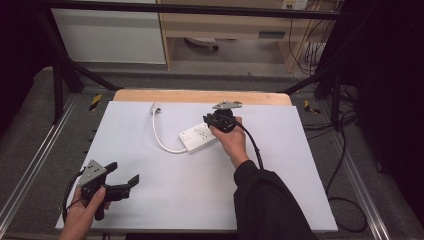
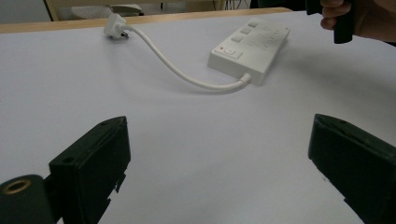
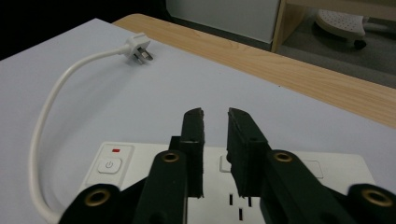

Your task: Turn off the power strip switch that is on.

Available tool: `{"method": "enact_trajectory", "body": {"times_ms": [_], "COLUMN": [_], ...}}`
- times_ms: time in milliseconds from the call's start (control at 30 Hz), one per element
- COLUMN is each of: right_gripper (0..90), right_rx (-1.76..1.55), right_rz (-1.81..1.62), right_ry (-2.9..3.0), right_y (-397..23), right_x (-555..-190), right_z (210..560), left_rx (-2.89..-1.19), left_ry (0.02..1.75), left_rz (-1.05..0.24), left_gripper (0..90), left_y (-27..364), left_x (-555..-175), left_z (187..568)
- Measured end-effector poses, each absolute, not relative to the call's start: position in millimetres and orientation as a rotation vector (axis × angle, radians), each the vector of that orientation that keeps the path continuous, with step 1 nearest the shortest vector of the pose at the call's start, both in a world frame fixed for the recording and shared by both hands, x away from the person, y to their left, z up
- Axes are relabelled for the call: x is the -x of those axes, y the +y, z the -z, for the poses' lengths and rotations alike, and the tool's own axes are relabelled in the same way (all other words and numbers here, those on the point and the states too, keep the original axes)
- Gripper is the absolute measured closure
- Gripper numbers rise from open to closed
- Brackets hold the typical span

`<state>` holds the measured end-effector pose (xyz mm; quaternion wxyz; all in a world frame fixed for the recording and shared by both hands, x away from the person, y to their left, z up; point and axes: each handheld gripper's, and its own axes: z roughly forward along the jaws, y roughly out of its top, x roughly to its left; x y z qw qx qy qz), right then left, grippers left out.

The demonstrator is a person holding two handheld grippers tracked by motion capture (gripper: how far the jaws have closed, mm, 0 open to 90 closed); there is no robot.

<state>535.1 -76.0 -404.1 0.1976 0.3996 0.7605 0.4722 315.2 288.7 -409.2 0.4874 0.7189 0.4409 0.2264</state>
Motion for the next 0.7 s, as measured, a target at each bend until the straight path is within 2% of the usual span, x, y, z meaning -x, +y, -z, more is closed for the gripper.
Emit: {"method": "enact_trajectory", "body": {"times_ms": [100, 300, 700], "right_gripper": [63.9, 41.3, 13.9], "right_rx": [-1.127, -1.176, -1.209], "right_rz": [-1.319, -1.328, -1.359], "right_ry": [2.132, 2.118, 2.056], "right_y": [-81.2, -99.0, -132.9], "right_x": [-531.7, -526.9, -501.7], "right_z": [399.8, 394.3, 378.5], "left_rx": [-1.749, -1.750, -1.749], "left_ry": [1.072, 1.074, 1.078], "left_rz": [-0.552, -0.551, -0.547], "left_gripper": [5.7, 5.6, 5.7], "left_y": [288.5, 288.4, 288.6], "left_x": [-315.3, -315.2, -315.4], "left_z": [409.4, 409.7, 410.3]}}
